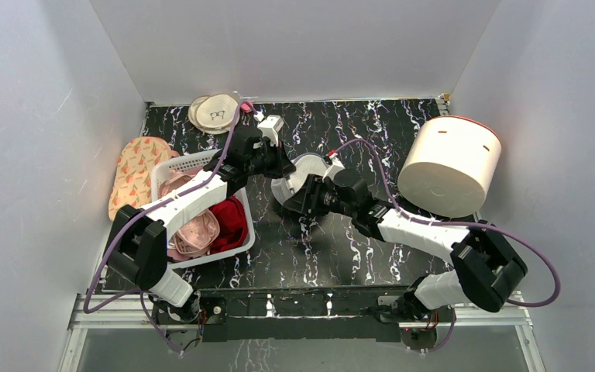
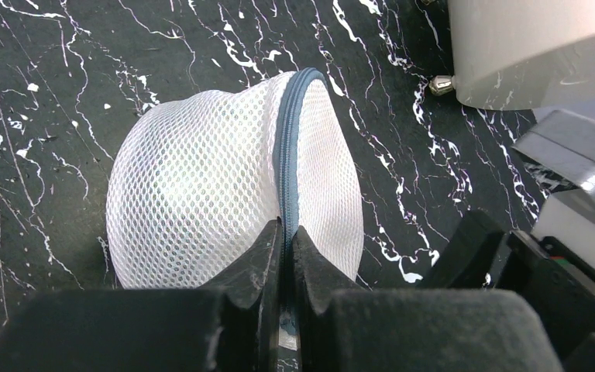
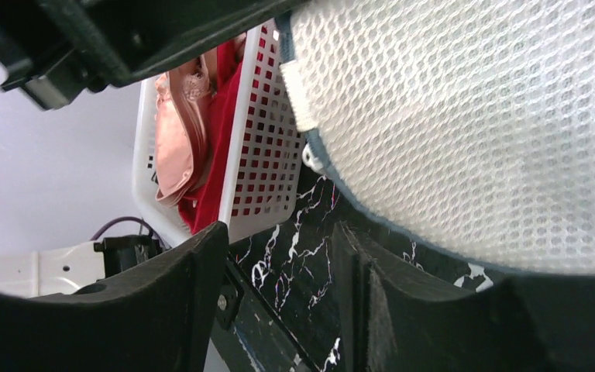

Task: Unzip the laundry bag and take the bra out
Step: Unzip the laundry bag at the center of the board.

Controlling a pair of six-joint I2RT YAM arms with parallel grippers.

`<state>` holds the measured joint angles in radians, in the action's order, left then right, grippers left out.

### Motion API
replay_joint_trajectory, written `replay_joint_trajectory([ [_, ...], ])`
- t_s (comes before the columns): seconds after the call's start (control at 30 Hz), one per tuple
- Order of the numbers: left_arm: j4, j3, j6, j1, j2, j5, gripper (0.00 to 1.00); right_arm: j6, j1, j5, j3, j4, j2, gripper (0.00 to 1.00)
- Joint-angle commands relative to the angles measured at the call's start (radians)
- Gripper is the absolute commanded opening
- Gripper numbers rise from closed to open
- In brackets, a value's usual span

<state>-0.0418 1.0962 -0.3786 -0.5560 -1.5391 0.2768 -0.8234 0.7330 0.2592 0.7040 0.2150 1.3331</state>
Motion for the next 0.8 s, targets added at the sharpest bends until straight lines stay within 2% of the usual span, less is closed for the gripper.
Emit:
replay_joint_trajectory([
  [0.0, -0.016, 0.001, -0.024, -0.002, 0.054, 0.003, 0.0, -0.098, 0.022, -0.062, -0.004, 0.197, 0.035, 0.49],
  [0.37, 0.017, 0.014, -0.14, -0.003, 0.034, -0.006, 0.0, -0.12, 0.063, -0.372, -0.049, 0.213, 0.032, 0.48],
  [0.77, 0.036, 0.027, -0.18, -0.002, 0.018, 0.001, 0.0, -0.034, 0.064, -0.425, -0.012, 0.219, 0.043, 0.45],
])
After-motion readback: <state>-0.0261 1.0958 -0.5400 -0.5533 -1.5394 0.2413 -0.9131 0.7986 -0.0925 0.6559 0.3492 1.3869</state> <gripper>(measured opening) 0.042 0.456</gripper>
